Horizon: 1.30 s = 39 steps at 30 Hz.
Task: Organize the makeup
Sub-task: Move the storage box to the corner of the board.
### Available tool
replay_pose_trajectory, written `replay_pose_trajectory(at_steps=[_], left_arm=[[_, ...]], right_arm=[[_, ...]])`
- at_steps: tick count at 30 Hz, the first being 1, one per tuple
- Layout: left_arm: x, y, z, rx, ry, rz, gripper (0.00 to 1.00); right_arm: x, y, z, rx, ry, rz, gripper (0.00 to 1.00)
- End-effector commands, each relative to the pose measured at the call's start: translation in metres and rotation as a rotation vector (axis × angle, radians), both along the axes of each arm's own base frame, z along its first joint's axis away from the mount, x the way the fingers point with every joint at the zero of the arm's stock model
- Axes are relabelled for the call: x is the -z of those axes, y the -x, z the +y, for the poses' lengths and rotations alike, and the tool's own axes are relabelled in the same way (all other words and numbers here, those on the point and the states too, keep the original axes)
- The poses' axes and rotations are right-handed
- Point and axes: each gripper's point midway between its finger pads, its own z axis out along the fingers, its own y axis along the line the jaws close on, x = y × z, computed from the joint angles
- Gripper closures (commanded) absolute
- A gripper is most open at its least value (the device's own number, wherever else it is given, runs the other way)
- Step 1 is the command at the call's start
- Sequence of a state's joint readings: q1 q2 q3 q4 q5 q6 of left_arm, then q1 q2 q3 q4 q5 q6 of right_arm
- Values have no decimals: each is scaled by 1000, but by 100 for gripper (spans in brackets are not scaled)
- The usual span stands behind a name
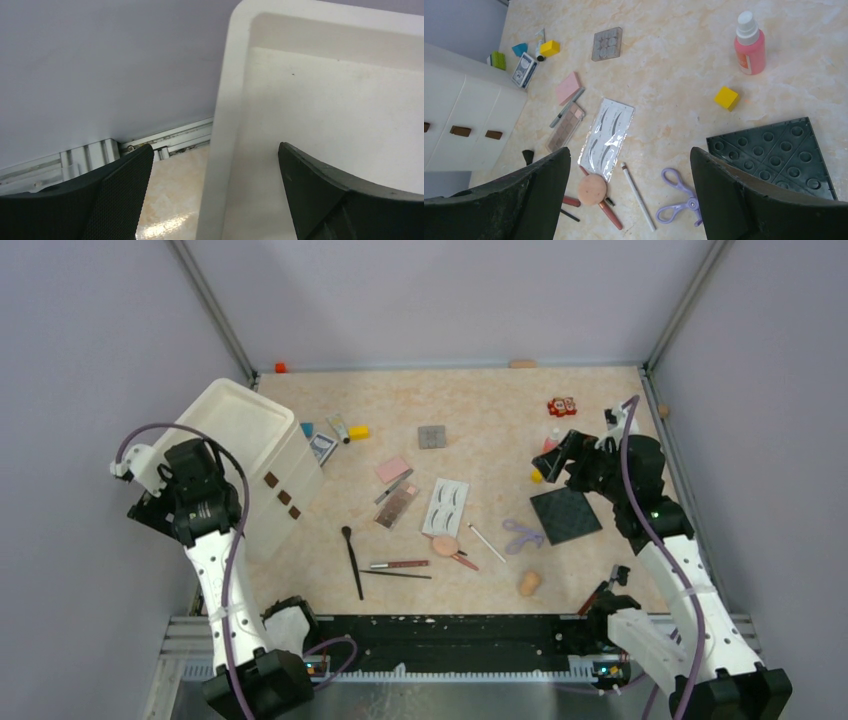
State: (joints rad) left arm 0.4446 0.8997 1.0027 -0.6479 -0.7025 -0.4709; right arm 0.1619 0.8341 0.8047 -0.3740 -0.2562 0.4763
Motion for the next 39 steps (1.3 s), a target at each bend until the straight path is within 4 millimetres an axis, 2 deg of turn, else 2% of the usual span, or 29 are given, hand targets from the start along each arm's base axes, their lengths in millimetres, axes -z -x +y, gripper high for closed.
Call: replay_pose_trajectory(at_steps=[1, 5, 10, 13, 16, 19, 22, 29, 30, 34, 39], left_arm=[[3, -14, -4, 65, 32, -8, 1], [17, -22, -1, 73, 63, 15, 7], [24, -29, -1, 110, 104, 7, 27], [23, -29, -5, 130, 107, -3, 41], [27, -30, -9, 150, 116, -7, 50], [34, -30, -14, 173, 129, -9, 50], [40, -30, -18, 192, 138, -16, 47], [38, -33, -21, 211, 142, -28, 45], [39, -34, -22, 216, 146, -29, 45], [40, -37, -25, 234, 158, -35, 43], [43, -40, -29, 260, 178, -42, 40]], right_arm=[[-18, -6, 6, -15, -16, -58, 13], [-20, -7, 6, -11, -18, -62, 13], [-20, -8, 10, -18, -39, -62, 15], [-22, -10, 27, -34, -35, -81, 16], [-22, -13, 68, -86, 19, -97, 16], [-24, -22, 118, -179, 41, -114, 16], [-22, -43, 169, -287, 44, -121, 16], [17, -103, 292, -561, 192, -84, 16], [5, -114, 310, -590, 193, -116, 16], [30, -147, 361, -670, 232, -110, 18], [69, -175, 406, -734, 220, -135, 18]])
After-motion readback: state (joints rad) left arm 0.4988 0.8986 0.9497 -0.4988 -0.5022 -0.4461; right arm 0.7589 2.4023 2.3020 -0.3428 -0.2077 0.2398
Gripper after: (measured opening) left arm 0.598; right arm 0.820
